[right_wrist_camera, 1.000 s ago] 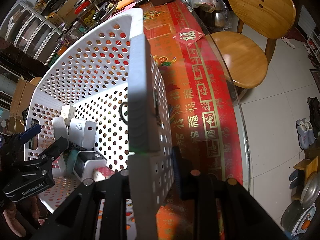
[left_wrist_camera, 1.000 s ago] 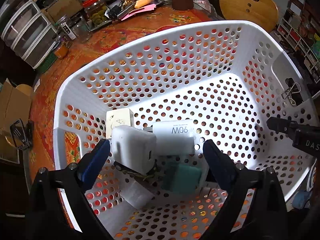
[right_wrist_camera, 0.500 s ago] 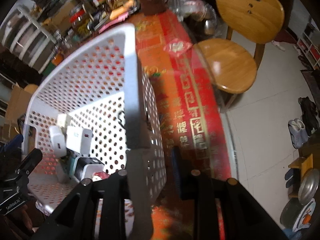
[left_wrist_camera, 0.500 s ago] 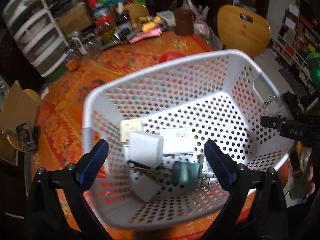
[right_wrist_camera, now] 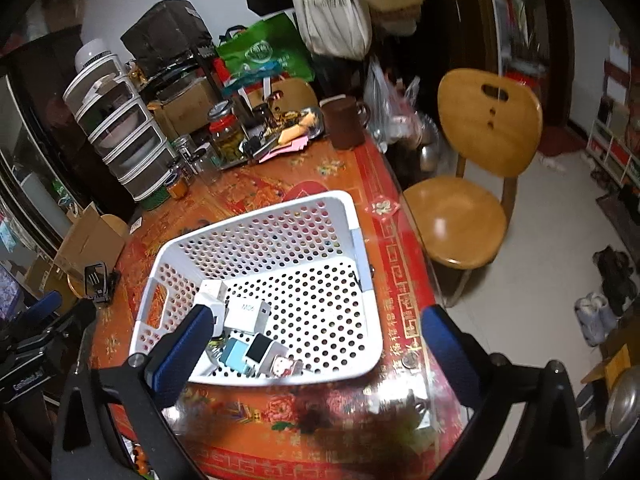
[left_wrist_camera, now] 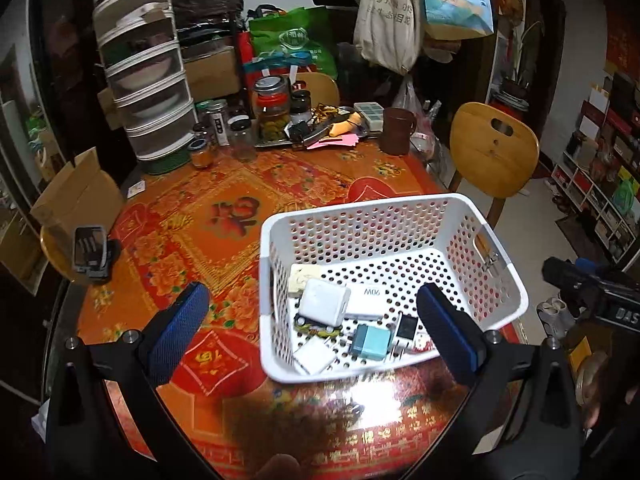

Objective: Organize rigid objects

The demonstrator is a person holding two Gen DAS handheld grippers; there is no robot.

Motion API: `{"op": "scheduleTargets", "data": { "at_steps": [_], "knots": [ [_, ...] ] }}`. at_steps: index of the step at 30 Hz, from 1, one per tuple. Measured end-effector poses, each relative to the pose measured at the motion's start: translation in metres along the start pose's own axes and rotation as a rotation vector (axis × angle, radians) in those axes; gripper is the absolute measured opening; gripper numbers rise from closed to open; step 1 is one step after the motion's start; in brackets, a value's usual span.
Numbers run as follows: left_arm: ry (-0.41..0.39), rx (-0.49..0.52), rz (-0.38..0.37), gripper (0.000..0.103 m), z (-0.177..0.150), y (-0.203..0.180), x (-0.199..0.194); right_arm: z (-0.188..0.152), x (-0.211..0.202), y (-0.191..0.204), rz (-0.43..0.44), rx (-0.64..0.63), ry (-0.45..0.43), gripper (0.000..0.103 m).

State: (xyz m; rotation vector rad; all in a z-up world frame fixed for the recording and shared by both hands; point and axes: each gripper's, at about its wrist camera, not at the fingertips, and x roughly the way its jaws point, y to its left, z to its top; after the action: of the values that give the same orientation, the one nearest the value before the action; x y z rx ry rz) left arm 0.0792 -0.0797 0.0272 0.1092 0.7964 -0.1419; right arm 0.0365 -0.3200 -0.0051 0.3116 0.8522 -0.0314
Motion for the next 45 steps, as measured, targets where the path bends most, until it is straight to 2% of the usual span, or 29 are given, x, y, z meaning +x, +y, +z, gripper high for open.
{"op": "scheduleTargets", "data": {
  "at_steps": [2, 7, 11, 17, 23, 45],
  "knots": [
    [-0.004, -0.005, -0.007, 0.102, -0.006, 0.004, -0.015, -0.004, -0.020, 0.010, 0.023, -0.024, -0.018, 0.103],
    [-0.024, -0.011, 0.022, 0.102, -0.018, 0.008, -0.050, -0.016, -0.068, 0.039, -0.021, -0.166, -0.097, 0.103],
    [-0.040, 0.014, 0.034, 0.102, -0.029, 0.003, -0.075, -0.031, -0.094, 0.056, -0.006, -0.214, -0.096, 0.103],
    [-0.033, 0.027, 0.034, 0.102, -0.047, -0.003, -0.099, -0.045, -0.105, 0.062, -0.022, -0.213, -0.058, 0.103],
    [-0.037, 0.021, 0.037, 0.102, -0.054, -0.006, -0.114, -0.053, -0.116, 0.066, -0.018, -0.229, -0.067, 0.103],
    [-0.009, 0.017, 0.031, 0.102, -0.058, -0.014, -0.115, -0.060, -0.127, 0.068, -0.005, -0.217, -0.073, 0.103]
  ]
}}
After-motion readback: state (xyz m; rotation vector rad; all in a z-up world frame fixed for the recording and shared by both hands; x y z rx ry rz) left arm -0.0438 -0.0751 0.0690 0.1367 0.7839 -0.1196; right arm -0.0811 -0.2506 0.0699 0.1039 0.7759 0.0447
